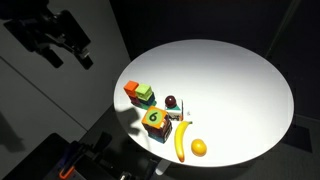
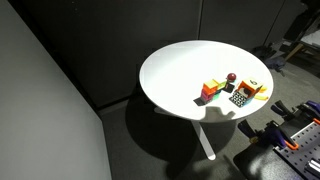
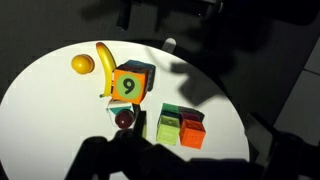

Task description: Pick up the block with a number from the stack and put it on the table to the right

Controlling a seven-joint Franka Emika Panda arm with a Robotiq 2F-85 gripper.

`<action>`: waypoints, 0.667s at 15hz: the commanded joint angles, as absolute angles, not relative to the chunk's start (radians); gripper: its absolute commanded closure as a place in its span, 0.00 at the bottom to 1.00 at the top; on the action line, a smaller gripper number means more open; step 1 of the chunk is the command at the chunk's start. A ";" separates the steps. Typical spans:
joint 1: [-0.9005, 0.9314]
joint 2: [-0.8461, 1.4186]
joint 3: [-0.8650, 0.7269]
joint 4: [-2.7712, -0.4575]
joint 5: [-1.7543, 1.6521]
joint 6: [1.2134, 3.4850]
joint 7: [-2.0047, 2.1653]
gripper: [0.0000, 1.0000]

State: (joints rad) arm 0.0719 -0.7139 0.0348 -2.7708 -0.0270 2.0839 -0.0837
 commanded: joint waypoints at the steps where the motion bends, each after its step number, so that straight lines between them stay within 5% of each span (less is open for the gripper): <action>1: 0.066 -0.600 0.046 -2.719 -0.026 2.136 -0.044 0.00; 10: 0.036 -0.360 0.044 -2.595 -0.041 2.172 0.023 0.00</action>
State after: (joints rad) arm 0.0606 -0.4519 0.0387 -2.6637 -0.0270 2.1818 -0.0156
